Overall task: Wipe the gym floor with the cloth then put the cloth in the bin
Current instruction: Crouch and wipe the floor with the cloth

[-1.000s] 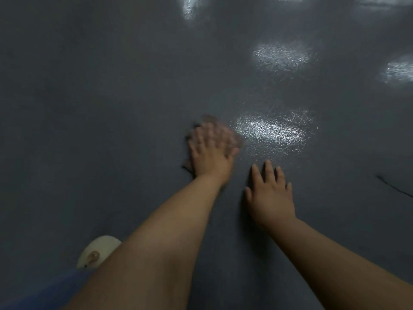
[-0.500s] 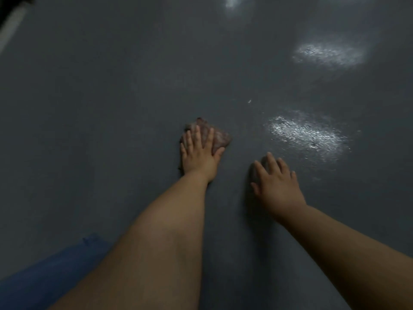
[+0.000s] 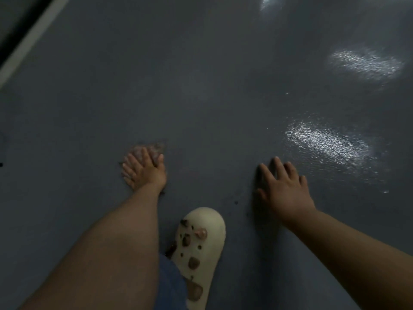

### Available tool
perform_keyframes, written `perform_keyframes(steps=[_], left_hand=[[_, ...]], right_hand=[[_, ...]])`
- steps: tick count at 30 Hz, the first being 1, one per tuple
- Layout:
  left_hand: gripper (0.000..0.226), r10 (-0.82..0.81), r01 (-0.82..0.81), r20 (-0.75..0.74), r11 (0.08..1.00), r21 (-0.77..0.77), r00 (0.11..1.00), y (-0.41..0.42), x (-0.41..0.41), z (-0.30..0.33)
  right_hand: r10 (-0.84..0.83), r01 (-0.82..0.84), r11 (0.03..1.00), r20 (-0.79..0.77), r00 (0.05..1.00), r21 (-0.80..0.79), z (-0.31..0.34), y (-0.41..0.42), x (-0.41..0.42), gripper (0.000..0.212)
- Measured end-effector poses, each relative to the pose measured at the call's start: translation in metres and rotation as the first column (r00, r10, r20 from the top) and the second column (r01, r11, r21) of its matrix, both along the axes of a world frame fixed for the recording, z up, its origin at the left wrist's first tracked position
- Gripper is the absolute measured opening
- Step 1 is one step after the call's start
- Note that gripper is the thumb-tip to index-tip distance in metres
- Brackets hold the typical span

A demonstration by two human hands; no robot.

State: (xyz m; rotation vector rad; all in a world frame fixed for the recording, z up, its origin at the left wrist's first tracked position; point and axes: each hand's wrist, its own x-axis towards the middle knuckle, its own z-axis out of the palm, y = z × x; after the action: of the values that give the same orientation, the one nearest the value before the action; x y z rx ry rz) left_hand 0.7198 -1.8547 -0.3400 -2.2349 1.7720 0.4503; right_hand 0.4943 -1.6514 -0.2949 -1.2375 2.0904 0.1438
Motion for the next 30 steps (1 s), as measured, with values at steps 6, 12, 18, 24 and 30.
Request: perform_keyframes(steps=[6, 12, 18, 24, 30], left_hand=[[0.06, 0.283, -0.283, -0.024, 0.958, -0.047, 0.959, 0.003, 0.001, 0.002], [0.064, -0.093, 0.086, -0.063, 0.991, -0.102, 0.994, 0.031, -0.07, -0.003], [0.066, -0.423, 0.418, -0.103, 0.906, -0.069, 0.9, 0.074, -0.138, -0.002], [0.065, -0.602, 0.584, -0.016, 0.781, -0.222, 0.798, 0.144, -0.13, -0.013], [0.069, -0.871, 0.858, -0.061, 0.491, -0.15, 0.487, 0.197, -0.109, -0.01]], right_hand=[[0.03, -0.03, 0.999, -0.044, 0.999, 0.015, -0.004, 0.005, 0.003, 0.064], [0.015, -0.016, 0.999, -0.039, 0.999, -0.035, -0.007, 0.007, 0.001, 0.06], [-0.002, 0.005, 0.998, 0.04, 0.999, -0.07, -0.007, 0.012, -0.01, 0.06], [-0.013, 0.023, 0.995, 0.104, 0.995, -0.094, -0.009, 0.013, -0.017, 0.059], [-0.074, 0.096, 0.979, 0.126, 0.989, -0.178, -0.007, 0.02, -0.011, 0.061]])
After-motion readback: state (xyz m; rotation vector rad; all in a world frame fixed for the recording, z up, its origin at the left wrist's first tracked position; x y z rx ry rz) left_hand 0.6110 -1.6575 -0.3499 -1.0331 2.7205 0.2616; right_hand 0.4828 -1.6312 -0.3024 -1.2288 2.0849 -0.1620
